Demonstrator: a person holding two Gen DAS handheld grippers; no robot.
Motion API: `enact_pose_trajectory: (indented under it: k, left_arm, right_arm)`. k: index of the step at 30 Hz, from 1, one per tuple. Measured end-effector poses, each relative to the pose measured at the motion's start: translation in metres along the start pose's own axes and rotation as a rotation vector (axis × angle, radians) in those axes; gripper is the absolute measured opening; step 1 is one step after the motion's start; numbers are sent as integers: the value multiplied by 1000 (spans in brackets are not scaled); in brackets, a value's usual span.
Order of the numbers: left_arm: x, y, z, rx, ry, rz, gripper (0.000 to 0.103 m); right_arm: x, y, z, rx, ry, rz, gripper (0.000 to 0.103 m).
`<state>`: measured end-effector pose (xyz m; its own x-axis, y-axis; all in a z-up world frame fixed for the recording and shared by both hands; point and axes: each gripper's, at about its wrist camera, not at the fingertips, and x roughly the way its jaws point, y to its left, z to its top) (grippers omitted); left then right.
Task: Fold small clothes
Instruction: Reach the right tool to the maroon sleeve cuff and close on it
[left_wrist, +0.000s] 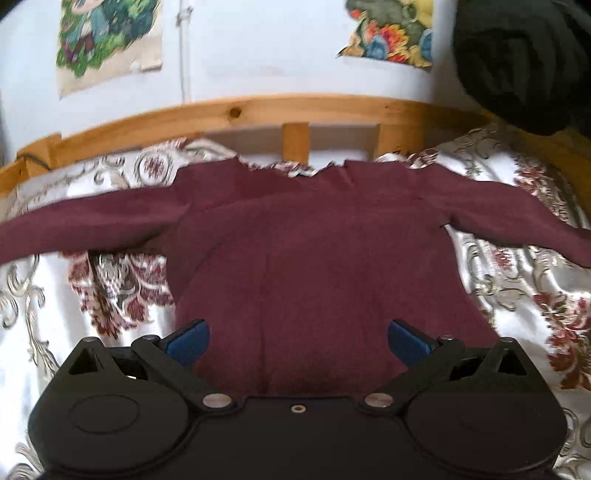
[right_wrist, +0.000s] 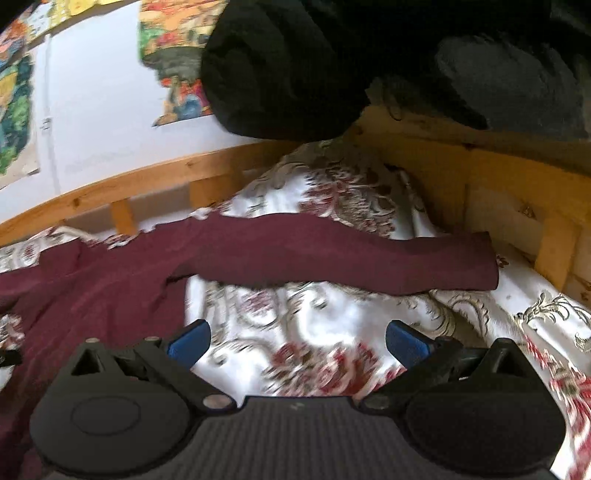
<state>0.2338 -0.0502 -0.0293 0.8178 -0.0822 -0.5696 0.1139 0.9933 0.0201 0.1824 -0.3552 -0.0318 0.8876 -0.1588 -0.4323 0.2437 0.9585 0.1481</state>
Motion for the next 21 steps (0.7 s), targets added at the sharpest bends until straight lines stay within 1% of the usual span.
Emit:
enact_pose_trajectory:
  k: [3, 5, 6, 9, 11, 14, 16, 18, 21]
  left_arm:
    - [9, 11, -8, -19, -1, -3, 102]
    - [16, 15, -13, -21, 6, -5, 102]
    - [20, 17, -15, -19, 9, -11, 102]
    - [28, 18, -21, -14, 24, -26, 102]
    - [33, 17, -22, -14, 41, -46, 102]
    - [36, 17, -24, -17, 47, -64, 102]
    - [37, 17, -24, -17, 51, -70, 102]
    - [38, 17, -25, -18, 58, -72, 102]
    - [41, 19, -26, -16, 74, -60, 102]
  right_arm:
    - [16, -18, 4, 90, -34, -62, 103]
    - [25, -31, 7, 150, -53, -71, 103]
    - [28, -36, 9, 170, -64, -91, 103]
    - [30, -55, 19, 228, -147, -223, 103]
    - [32, -71, 24, 277, -174, -308, 103]
    - [45, -98, 28, 342, -152, -401, 101]
    - [53, -119, 26, 419, -129, -436, 94]
    - [60, -135, 21, 495, -115, -444, 90]
    - [74, -162, 12, 634, -77, -412, 78]
